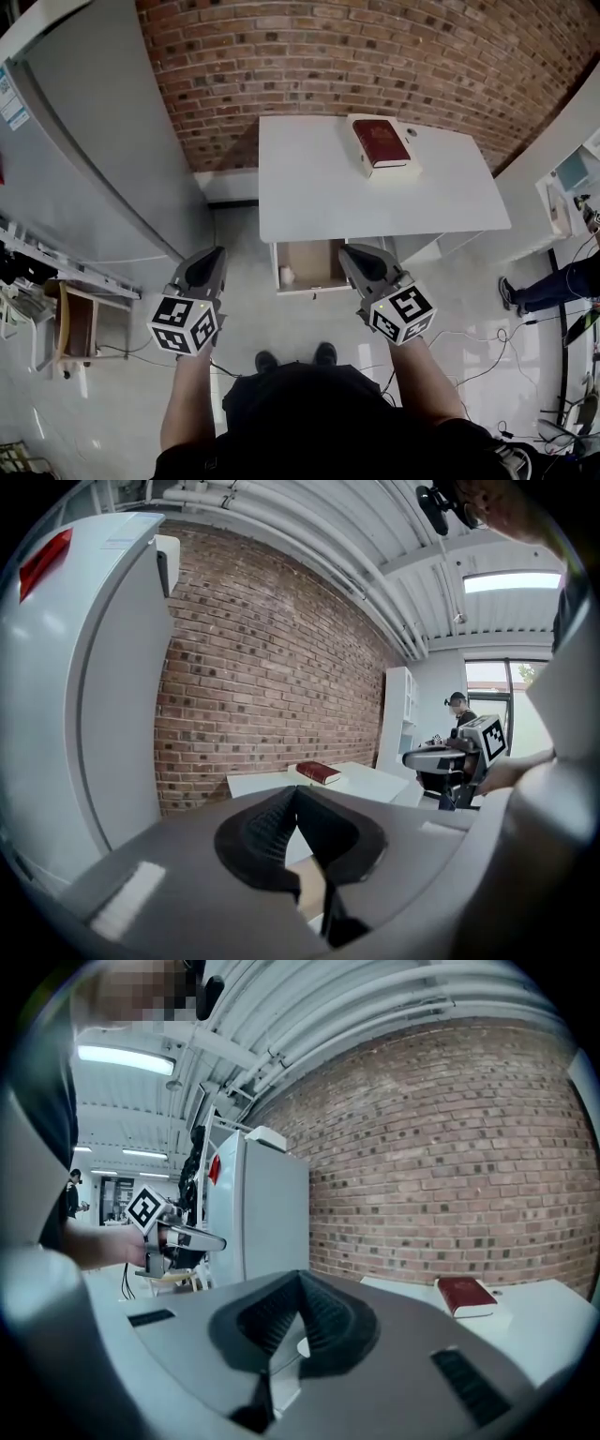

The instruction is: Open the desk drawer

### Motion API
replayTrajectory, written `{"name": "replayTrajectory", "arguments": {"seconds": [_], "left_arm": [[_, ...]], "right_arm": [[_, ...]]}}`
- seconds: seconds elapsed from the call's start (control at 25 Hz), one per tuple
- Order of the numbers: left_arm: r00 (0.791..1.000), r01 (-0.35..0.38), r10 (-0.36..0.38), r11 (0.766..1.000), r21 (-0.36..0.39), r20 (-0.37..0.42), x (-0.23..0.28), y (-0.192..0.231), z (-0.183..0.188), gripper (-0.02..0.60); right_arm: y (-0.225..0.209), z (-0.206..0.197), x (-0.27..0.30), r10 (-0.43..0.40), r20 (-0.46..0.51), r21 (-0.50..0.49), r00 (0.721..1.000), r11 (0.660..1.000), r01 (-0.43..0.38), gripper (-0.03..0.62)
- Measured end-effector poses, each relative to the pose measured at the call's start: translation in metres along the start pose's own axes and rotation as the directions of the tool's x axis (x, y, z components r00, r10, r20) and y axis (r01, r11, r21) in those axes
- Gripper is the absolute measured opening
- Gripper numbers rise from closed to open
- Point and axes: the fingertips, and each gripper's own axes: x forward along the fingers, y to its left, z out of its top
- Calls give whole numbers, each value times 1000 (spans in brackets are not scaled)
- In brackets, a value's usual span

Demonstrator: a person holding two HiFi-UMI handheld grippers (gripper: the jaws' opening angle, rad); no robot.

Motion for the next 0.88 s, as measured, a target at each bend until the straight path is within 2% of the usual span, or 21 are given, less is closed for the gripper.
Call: {"name": "replayTrajectory", "arguments": {"seconds": [0.44,0.88], "left_arm": [[1000,2,-2,1000,-18,-10,19,-27,-4,12],[1000,10,-10,1000,-15,-24,24,-34,-5,12]], "right_arm": [[-13,-14,-20,10,-8,3,1000,1000,-10,12],[-14,-17,-22,15,-12,23,1000,1000,-14,12]]}}
